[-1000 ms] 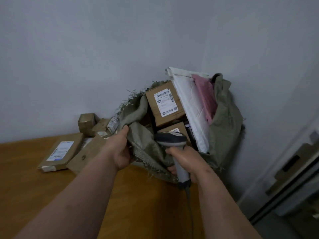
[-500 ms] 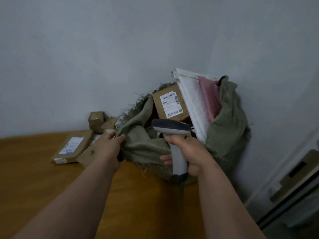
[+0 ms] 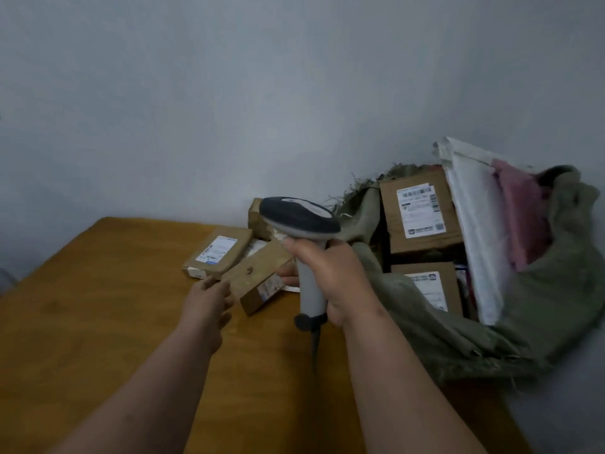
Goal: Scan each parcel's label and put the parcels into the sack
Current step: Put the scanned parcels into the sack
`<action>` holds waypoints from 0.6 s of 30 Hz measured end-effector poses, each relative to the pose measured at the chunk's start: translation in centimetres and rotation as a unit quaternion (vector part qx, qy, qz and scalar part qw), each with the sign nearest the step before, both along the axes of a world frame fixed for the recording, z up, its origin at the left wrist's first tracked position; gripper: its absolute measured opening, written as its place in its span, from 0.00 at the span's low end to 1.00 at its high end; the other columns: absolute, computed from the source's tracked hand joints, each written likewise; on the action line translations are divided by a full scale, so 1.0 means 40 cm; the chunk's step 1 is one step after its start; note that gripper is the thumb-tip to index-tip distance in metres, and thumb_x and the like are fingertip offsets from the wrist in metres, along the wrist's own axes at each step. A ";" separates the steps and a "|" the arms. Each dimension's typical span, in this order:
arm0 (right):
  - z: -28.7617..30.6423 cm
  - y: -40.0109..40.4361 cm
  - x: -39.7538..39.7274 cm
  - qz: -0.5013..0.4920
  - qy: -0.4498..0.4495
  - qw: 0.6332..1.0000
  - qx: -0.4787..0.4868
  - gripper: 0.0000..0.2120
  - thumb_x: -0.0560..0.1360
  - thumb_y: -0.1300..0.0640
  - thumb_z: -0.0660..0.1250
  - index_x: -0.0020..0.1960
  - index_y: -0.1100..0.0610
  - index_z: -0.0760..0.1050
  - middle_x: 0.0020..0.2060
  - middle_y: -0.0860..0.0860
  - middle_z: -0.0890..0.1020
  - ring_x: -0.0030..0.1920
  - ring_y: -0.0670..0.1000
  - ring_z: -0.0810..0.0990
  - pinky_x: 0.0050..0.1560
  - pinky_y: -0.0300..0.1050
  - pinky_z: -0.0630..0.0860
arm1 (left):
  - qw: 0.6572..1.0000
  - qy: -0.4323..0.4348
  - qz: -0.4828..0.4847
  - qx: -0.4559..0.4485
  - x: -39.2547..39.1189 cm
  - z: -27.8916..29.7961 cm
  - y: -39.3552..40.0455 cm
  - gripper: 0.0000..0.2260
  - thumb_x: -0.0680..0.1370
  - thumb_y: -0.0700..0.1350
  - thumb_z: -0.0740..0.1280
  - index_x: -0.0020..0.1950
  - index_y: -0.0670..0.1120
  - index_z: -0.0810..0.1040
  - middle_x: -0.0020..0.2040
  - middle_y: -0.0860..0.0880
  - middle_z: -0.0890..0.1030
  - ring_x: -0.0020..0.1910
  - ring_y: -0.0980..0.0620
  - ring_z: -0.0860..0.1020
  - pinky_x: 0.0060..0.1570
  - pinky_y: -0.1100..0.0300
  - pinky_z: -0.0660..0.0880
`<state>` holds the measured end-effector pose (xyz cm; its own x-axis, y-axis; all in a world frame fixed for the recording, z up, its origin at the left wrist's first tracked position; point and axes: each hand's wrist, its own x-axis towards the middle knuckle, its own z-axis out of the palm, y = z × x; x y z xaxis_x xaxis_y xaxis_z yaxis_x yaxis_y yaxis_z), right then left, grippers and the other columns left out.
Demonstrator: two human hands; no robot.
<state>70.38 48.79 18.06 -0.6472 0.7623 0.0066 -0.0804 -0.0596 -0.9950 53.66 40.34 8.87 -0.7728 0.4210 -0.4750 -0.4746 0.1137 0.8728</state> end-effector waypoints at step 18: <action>-0.423 0.071 -0.349 -0.259 -0.134 0.925 -0.242 0.06 0.75 0.56 0.75 0.49 0.56 0.81 0.41 0.51 0.86 0.38 0.47 0.87 0.34 0.40 0.81 | 0.925 0.197 -0.274 -0.176 -0.338 -0.236 0.104 0.47 0.70 0.56 0.78 0.81 0.57 0.54 0.80 0.49 0.57 0.78 0.44 0.58 0.71 0.43 0.64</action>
